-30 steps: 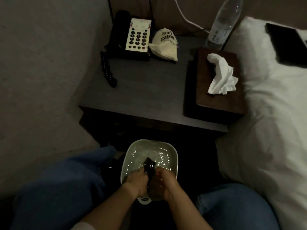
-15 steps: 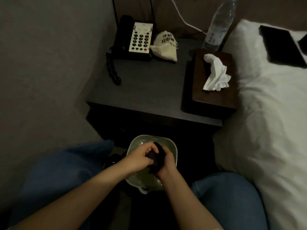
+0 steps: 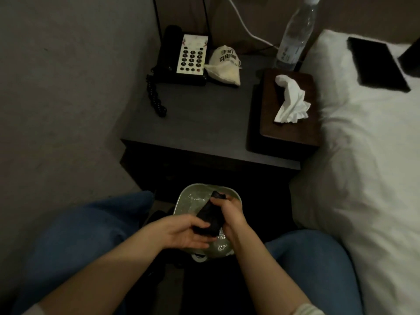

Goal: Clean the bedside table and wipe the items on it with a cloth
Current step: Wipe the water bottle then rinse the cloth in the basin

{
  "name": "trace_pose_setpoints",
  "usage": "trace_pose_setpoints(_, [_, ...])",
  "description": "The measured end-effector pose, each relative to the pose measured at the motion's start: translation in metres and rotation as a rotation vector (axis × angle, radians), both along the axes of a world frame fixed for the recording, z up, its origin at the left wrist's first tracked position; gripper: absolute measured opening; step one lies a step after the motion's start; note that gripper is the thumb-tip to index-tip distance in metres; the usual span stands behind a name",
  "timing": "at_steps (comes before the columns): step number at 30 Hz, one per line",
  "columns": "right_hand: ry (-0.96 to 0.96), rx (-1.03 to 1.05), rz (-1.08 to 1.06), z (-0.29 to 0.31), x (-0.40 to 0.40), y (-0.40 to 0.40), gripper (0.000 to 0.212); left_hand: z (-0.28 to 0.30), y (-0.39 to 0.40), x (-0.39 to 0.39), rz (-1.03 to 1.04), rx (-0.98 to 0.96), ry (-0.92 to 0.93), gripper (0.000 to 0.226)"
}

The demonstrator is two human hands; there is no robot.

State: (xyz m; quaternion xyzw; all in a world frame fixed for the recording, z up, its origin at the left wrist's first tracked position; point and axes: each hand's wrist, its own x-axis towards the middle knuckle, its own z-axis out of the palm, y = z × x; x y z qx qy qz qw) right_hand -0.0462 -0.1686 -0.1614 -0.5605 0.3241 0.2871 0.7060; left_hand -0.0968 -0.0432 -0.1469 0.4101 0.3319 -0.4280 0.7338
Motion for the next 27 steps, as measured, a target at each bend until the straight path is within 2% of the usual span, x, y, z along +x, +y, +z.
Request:
trace_pose_setpoints(4, [-0.086,-0.260,0.253,-0.005,0.005,-0.002,0.015,0.000,-0.003,0.000,-0.103,0.229,-0.101,0.023])
trace_pose_setpoints(8, [-0.276,-0.458,0.509,-0.001,0.014,0.000,0.017,-0.001,-0.003,0.003,-0.233,0.452,-0.167,0.024])
trace_pose_setpoints(9, [-0.316,-0.466,0.584,0.003,0.017,0.001,0.021,-0.001,-0.002,0.004,-0.244,0.465,-0.158,0.021])
trace_pose_setpoints(11, [-0.364,-0.393,0.731,0.010,0.024,0.000,0.049,0.003,0.000,0.007,-0.248,0.434,-0.126,0.010])
trace_pose_setpoints(13, [-0.433,-0.345,0.941,0.018,0.031,-0.002,0.065,0.006,0.002,0.009,-0.261,0.405,-0.137,0.006])
trace_pose_setpoints(14, [-0.524,-0.413,1.118,0.022,0.034,-0.004,0.068,0.006,0.003,0.010,-0.277,0.424,-0.165,0.012])
trace_pose_setpoints(16, [-0.755,-0.733,1.504,0.026,0.036,-0.007,0.075,0.005,0.003,0.012,-0.326,0.484,-0.238,0.026])
trace_pose_setpoints(18, [-0.995,-1.050,1.733,0.028,0.036,-0.014,0.074,0.006,0.003,0.014,-0.398,0.521,-0.312,0.025])
trace_pose_setpoints(20, [-1.230,-1.221,1.808,0.028,0.037,-0.023,0.057,0.008,0.001,0.019,-0.538,0.586,-0.431,0.014])
trace_pose_setpoints(22, [-1.340,-1.268,1.780,0.027,0.040,-0.029,0.039,0.011,0.000,0.025,-0.750,0.720,-0.604,0.006])
trace_pose_setpoints(24, [-1.330,-1.285,1.740,0.027,0.042,-0.032,0.027,0.015,0.001,0.030,-1.030,0.957,-0.785,0.016])
trace_pose_setpoints(27, [-1.196,-1.297,1.721,0.021,0.040,-0.029,0.029,0.015,0.007,0.033,-1.298,1.262,-1.055,0.027])
